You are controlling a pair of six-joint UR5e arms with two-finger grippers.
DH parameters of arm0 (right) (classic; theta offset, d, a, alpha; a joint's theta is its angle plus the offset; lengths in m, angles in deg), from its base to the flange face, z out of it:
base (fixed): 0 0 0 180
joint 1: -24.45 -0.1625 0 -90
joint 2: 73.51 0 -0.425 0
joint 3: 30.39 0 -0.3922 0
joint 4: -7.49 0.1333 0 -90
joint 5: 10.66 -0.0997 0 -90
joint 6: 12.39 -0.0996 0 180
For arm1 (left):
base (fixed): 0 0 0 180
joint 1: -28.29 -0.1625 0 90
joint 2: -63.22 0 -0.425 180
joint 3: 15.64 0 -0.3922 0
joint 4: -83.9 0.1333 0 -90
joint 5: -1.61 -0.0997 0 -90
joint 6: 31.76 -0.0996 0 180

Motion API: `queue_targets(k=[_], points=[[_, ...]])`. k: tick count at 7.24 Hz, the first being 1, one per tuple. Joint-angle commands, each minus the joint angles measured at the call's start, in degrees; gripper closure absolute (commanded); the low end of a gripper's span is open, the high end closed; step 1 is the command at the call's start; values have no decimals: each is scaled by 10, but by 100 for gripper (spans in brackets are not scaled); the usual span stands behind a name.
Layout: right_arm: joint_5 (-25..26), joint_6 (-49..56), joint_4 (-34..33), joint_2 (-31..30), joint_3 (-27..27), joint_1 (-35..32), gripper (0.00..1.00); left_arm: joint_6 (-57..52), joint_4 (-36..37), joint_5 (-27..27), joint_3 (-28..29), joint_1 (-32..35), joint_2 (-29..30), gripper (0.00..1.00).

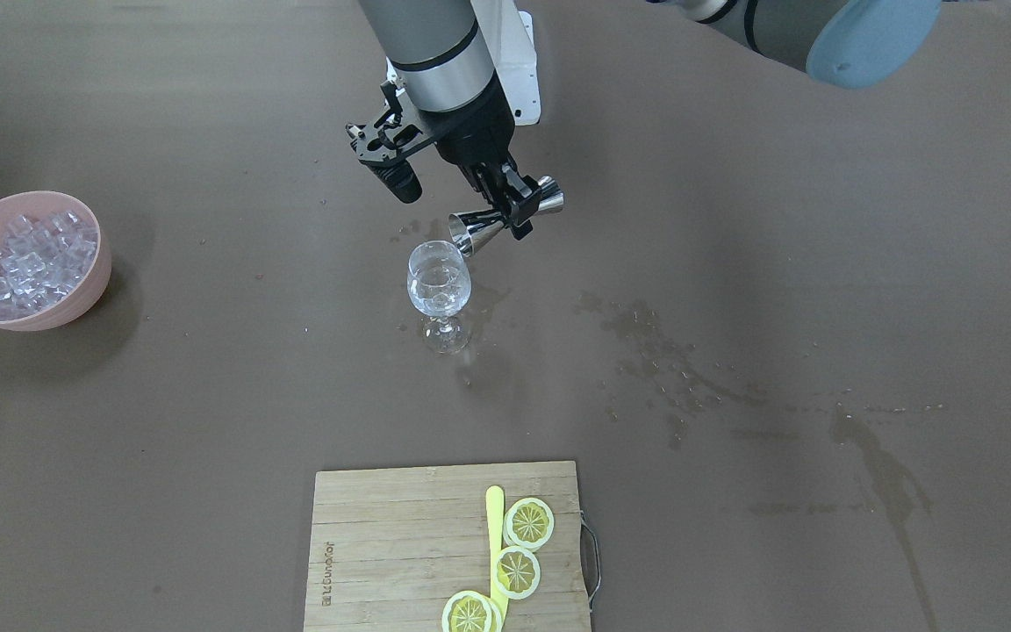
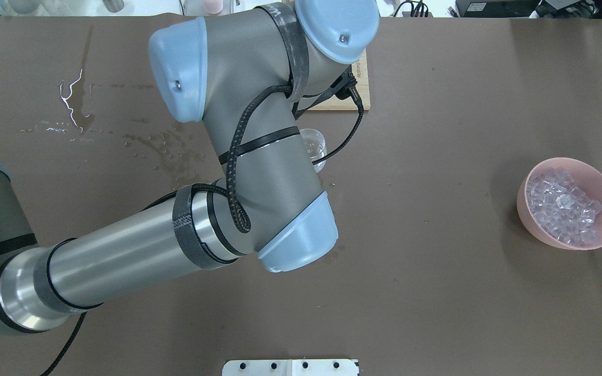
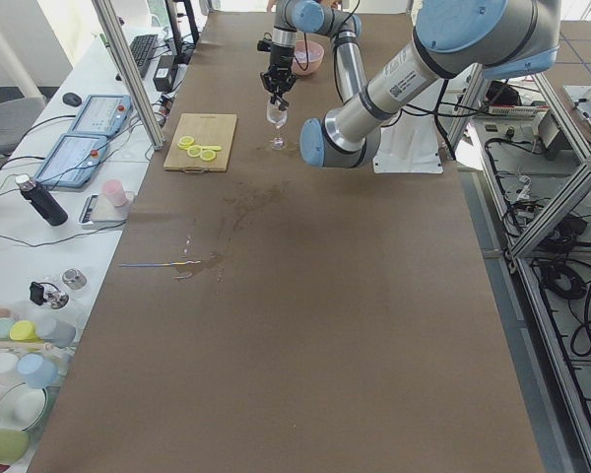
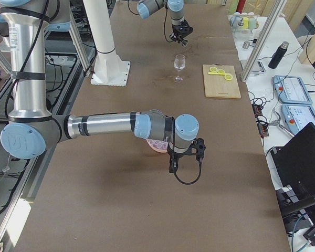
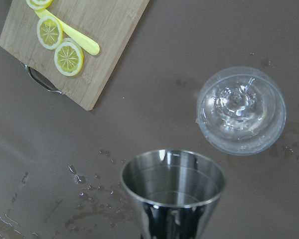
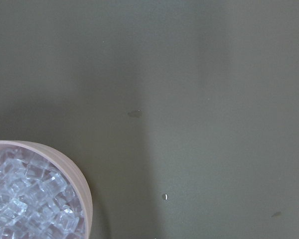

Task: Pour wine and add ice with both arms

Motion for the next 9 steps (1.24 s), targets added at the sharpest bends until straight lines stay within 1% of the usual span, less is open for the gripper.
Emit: queue_targets(k=[1,2,3,5,6,7,8,9], points=[[-5,0,-1,0,1,0,0,31,-18,2,-72,1,-44,100],[-6,0,0,1,1,0,0,48,-75,2,-120,5,-95,100],[-5,-1,-1,4,2,0,0,98,-144,2,-153,8,-146,100],[-5,-7,0,10,3,0,0,172,-271,-3,-195,13,-222,100],[-6,-12,1,11,4,0,0,221,-360,-9,-207,18,-268,100],[-6,-12,3,11,7,0,0,251,-439,-62,-221,19,-315,100],[-6,-13,3,11,8,0,0,257,-483,-94,-236,19,-354,100],[-6,-13,3,11,8,0,0,273,-542,-135,-235,22,-382,100]])
